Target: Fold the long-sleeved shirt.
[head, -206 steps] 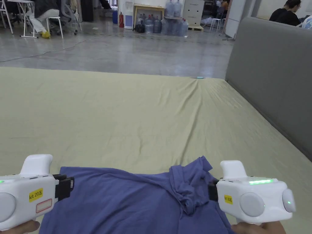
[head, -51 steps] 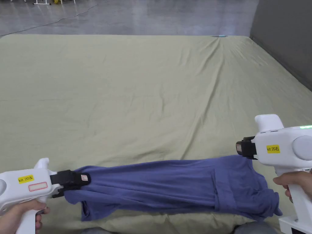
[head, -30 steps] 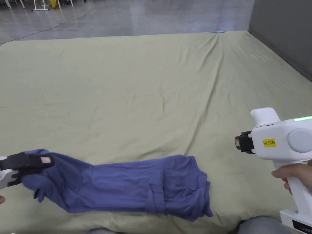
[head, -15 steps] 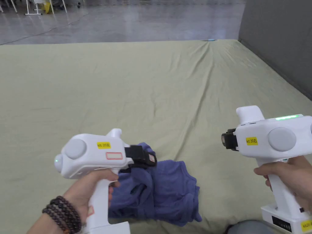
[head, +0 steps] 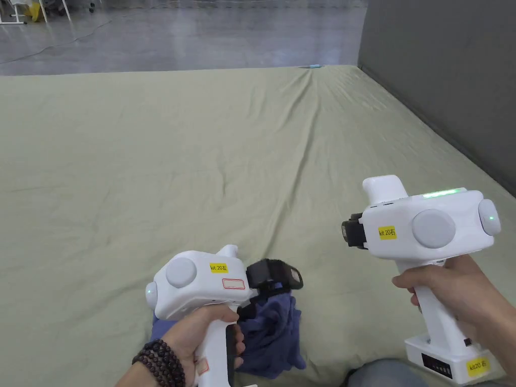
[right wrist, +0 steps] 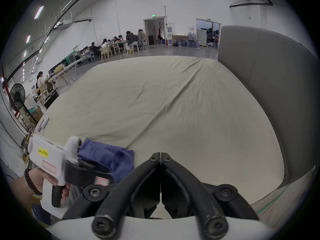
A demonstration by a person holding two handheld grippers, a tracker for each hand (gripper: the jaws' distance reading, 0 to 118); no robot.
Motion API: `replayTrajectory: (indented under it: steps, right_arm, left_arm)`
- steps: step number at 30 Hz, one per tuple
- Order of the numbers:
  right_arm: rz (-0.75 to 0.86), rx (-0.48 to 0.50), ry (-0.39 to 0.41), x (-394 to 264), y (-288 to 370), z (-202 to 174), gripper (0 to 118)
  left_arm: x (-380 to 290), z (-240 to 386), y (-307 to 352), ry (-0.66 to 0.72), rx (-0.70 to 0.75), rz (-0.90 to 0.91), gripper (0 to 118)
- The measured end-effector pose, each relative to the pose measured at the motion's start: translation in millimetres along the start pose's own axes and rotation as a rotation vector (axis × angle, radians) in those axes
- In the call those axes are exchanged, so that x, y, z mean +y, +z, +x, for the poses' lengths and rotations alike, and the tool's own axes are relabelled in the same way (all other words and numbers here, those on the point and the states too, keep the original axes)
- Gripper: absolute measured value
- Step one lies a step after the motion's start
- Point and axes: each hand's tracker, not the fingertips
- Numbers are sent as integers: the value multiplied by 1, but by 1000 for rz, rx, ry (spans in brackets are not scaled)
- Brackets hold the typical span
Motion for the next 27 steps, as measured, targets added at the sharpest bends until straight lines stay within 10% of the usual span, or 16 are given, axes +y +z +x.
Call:
replayTrajectory:
  steps: [7,8,9,10,27]
  right_arm:
    - [3,10,4,0,0,-4,0]
    - [2,13,6,0,0,-5,0]
    - [1,15,8,-1,0,-6,0]
    - [-1,19,10,-1,-1,-7,0]
    - [-14,34,17,-3,-4,-11,0]
  left_arm:
    - [8,23,93,-151,72,207,107]
    - [5,26,101,-225,133,235,85]
    - [0,27,101,-294,233,248,23]
    - [-6,28,105,-332,326,273,0]
    - [-69,35,-62,-371,305,-35,0]
